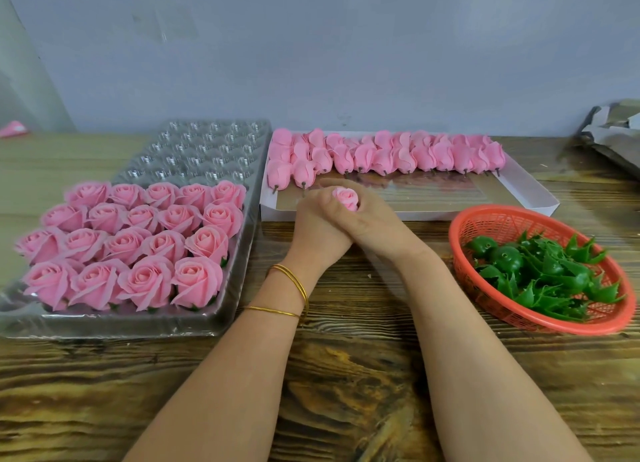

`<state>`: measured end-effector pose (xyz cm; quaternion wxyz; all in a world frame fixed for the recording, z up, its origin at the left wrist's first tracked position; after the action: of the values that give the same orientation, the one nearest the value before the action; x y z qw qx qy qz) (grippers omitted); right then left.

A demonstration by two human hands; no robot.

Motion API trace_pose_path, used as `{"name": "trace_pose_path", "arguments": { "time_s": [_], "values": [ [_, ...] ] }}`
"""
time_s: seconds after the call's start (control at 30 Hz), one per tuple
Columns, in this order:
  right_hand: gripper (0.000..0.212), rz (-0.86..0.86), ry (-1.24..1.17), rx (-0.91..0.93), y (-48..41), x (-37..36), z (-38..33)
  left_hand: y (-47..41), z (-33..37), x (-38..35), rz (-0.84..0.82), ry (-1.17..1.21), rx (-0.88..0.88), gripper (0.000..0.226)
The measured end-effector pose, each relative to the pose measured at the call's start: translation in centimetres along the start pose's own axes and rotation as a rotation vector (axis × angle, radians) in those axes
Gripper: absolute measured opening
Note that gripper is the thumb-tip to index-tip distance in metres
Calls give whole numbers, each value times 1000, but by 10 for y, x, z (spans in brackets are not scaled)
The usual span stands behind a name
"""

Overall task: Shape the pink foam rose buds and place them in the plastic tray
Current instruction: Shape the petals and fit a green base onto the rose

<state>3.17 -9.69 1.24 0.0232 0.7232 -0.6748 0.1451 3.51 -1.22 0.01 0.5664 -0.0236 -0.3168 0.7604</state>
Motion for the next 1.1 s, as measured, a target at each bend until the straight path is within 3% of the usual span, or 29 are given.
{"name": "trace_pose_path", "arguments": {
  "time_s": [0.07, 0.13, 0.3, 0.57, 0.8, 1.1],
  "values": [
    [50, 40, -144, -27, 0, 3, -2, -3, 6, 2, 11, 76, -44, 28],
    [51, 100, -345, -28, 0, 7, -6, -2, 9, 4, -59, 290, 0, 34],
    [39, 143, -475, 12, -3, 14, -11, 2, 5, -3, -258, 434, 84, 23],
    [47, 15, -338, 58, 1, 7, -14, 11, 6, -5, -487, 365, 198, 17],
    [33, -8, -217, 87, 0, 1, -11, 12, 7, -1, -471, 444, 309, 22],
    [14, -26, -71, 103, 2, -2, -13, 12, 12, 4, -397, 375, 237, 28]
  ]
}}
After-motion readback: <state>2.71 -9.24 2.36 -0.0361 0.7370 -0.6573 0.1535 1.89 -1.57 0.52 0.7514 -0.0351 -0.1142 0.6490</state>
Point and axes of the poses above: each hand's wrist, its own y-axis away from the middle knuckle, its own x-axis out of the back of the hand, z = x × y, the point moved 3 cm from there along -y, towards the middle knuckle, and after that the axes turned 10 degrees about z, right-handed, at the moved point
